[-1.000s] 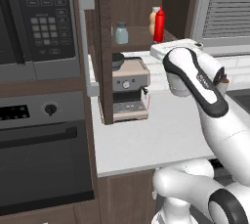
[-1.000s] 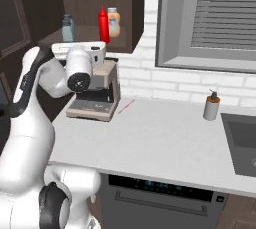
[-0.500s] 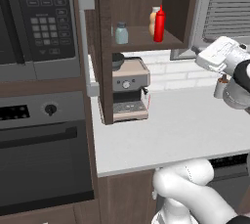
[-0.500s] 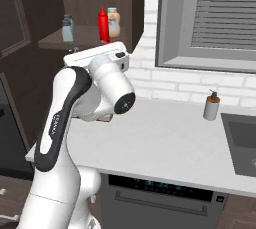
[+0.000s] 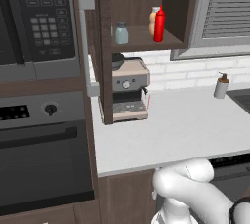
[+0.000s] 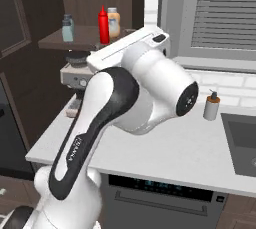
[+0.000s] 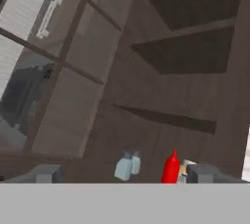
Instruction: Put the shaker and condiment bottle from the counter next to their counterparts in the cabinet.
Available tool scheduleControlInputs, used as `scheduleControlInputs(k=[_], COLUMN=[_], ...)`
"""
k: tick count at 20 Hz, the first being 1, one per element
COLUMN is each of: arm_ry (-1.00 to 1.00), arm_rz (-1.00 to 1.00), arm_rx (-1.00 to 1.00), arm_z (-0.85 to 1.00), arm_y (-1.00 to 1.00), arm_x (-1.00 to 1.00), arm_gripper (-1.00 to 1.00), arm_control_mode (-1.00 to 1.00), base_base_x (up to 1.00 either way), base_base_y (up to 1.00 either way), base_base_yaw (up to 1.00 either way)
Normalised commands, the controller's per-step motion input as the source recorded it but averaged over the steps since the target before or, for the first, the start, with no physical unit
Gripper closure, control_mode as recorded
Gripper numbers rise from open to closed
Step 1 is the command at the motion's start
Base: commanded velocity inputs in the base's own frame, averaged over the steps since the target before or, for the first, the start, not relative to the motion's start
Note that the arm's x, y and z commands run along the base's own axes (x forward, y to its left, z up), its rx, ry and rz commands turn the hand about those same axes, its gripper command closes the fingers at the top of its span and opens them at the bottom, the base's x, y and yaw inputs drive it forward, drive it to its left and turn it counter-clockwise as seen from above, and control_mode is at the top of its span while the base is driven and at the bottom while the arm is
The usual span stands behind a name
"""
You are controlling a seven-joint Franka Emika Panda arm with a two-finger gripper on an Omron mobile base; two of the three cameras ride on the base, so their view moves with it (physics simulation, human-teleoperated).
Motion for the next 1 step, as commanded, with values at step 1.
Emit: scheduleControlInputs(k=[1], arm_ry=[0.02], arm_rz=[0.0], arm_rx=[-0.14], arm_z=[0.8], arm_y=[-1.0], arm_x=[-1.0], arm_gripper=[-1.0], arm_control_mode=[-1.0], base_base_x=[0.0], base_base_y=[0.0], base_base_yaw=[0.0])
